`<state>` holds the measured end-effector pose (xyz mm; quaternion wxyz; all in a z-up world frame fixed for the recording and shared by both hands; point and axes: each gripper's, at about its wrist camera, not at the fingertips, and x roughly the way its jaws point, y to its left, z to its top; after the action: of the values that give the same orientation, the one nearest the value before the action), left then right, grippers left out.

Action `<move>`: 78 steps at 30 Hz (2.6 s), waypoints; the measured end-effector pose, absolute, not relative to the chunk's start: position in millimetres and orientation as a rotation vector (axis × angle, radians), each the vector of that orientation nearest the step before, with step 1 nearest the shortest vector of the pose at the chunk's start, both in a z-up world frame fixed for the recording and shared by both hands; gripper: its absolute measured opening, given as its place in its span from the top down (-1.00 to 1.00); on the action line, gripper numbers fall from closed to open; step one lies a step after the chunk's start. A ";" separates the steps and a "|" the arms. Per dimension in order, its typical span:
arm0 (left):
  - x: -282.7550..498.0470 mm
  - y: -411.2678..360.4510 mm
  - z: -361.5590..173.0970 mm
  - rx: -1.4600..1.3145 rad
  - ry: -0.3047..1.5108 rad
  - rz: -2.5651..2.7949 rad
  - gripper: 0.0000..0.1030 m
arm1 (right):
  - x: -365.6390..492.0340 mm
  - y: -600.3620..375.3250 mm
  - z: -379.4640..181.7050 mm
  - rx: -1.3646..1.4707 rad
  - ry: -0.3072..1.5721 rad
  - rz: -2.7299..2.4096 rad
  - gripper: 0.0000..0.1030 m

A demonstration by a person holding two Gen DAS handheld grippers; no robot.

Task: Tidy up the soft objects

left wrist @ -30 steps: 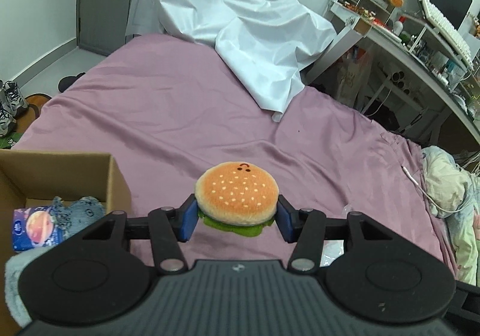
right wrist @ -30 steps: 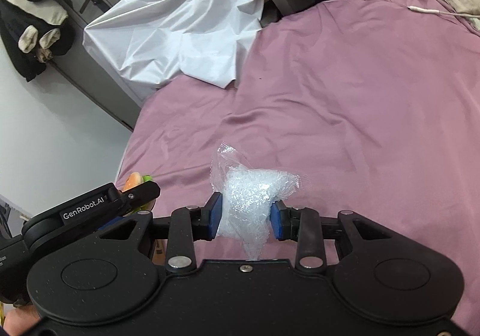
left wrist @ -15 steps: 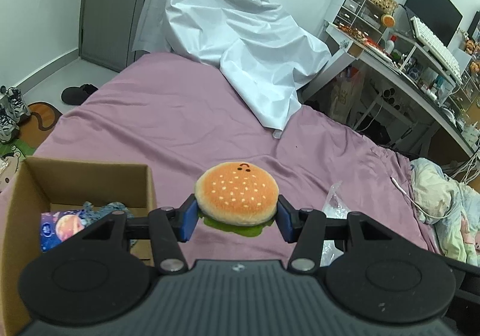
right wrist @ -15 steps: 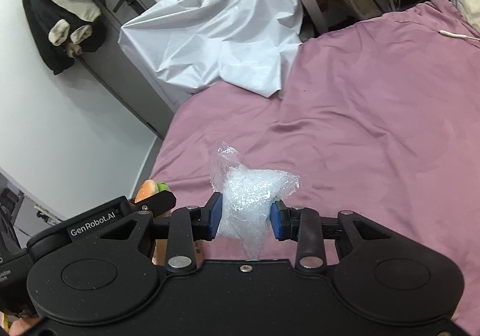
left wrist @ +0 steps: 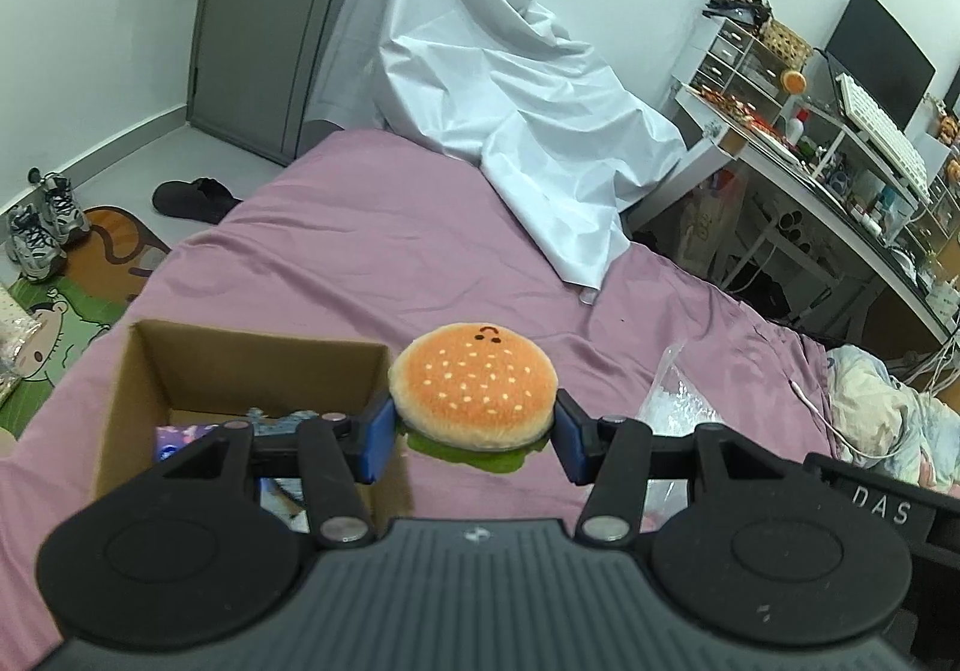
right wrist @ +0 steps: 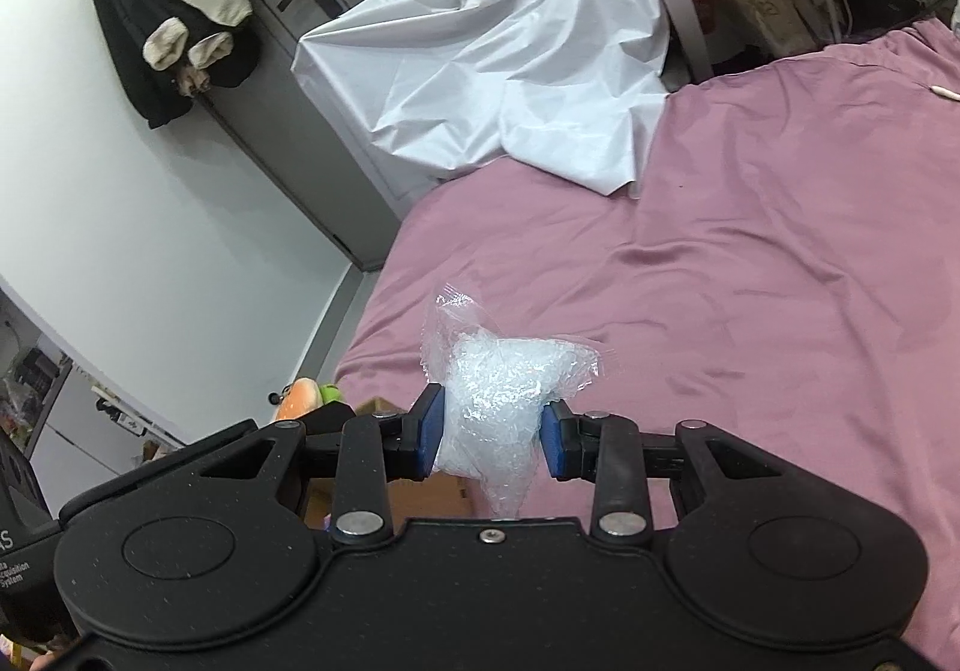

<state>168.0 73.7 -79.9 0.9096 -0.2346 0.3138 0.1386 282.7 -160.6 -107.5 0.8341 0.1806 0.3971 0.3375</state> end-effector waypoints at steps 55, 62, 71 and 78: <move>140.4 128.4 -114.9 -0.584 0.684 0.345 -0.06 | 254.0 -131.9 -133.5 0.359 0.961 0.742 -0.30; 146.8 131.3 -118.9 -0.634 0.692 0.336 -0.40 | 258.5 -141.5 -136.3 0.364 0.966 0.725 -0.30; 138.0 126.5 -109.3 -0.619 0.691 0.346 -0.49 | 258.3 -155.8 -135.6 0.386 0.968 0.712 -0.31; 121.1 117.6 -99.5 -0.565 0.693 0.339 -0.61 | 258.7 -164.5 -123.7 0.381 0.946 0.725 -0.40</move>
<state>121.1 117.6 -99.5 0.8879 -0.2720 0.3334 0.1629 258.7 -164.5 -123.7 0.8104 0.1782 0.4429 0.3395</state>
